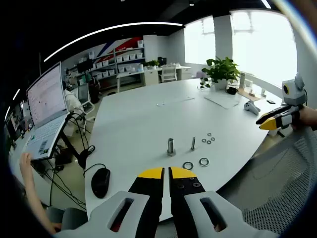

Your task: Place the washer onto the threaded stud by aligning its center hole with the stud, sliding it down to the base, and recovering from edge contact or off-axis alignment until the washer reaches the visible bottom stop.

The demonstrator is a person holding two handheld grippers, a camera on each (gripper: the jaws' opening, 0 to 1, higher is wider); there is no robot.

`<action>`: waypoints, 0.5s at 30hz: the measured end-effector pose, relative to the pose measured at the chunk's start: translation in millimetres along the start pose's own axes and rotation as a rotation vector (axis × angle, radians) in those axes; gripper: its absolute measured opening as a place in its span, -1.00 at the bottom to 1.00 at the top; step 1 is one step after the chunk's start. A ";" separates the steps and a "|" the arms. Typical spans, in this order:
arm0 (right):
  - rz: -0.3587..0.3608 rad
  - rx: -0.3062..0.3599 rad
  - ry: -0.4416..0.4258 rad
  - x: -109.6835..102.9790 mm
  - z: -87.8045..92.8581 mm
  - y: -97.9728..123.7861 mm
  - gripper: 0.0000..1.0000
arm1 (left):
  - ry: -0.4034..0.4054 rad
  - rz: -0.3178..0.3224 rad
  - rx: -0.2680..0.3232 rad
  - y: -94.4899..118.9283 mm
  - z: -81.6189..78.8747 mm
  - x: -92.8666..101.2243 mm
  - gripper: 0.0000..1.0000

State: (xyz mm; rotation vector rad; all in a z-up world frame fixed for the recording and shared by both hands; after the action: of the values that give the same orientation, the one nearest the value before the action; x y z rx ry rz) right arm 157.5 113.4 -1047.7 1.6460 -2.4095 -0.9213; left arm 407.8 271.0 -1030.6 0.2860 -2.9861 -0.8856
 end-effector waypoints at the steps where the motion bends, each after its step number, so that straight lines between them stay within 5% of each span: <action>1: 0.000 0.000 0.000 0.1 0.1 -0.1 -0.52 | -0.001 0.000 -0.001 0.3 -0.6 0.7 -0.98; 15: 0.002 0.003 -0.001 1.1 -0.7 0.5 -0.52 | -0.003 0.003 -0.005 -2.2 1.3 0.9 -0.98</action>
State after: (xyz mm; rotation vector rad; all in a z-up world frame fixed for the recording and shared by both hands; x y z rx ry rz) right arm 156.9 112.2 -1047.2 1.6437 -2.4140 -0.9191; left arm 407.2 269.7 -1033.0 0.2798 -2.9858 -0.8939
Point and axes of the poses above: the point that each gripper's makers call its tool centre point, and the gripper's own axes: y roughly backward along the fingers, x roughly to its right, z roughly out of its underside, the point moved 4 cm from there along y, roughly backward along the fingers, and after that the axes turned 1 degree about z, right-handed, at the moved point
